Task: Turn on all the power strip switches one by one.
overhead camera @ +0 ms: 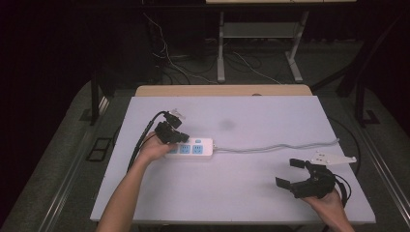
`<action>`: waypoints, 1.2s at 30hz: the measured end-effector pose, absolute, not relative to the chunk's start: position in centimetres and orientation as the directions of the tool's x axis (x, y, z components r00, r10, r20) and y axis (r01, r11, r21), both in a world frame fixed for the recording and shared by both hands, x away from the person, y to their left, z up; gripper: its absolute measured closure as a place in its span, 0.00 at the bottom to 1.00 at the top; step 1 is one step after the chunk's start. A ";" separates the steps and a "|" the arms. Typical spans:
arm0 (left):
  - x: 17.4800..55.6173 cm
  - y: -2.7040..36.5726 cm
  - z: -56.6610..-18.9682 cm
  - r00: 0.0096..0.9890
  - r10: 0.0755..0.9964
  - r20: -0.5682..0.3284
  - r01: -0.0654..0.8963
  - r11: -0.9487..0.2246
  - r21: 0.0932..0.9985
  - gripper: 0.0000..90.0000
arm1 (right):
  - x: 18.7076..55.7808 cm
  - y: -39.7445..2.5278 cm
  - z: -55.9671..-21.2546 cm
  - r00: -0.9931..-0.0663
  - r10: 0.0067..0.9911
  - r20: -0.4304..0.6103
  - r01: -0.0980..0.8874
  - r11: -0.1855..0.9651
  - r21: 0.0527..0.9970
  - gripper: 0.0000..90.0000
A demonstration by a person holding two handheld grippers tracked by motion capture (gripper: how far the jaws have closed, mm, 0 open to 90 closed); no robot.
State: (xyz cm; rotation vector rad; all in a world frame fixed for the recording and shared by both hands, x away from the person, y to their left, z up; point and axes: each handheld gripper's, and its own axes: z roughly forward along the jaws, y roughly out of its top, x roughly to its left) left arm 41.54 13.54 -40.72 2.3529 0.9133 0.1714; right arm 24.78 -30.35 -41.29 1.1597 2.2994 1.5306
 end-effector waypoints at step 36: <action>41.1 10.0 -37.9 0.823 0.567 -0.035 0.473 -0.650 0.595 1.00 | 24.9 -30.5 -41.3 -0.692 0.664 0.283 0.515 0.179 0.839 0.00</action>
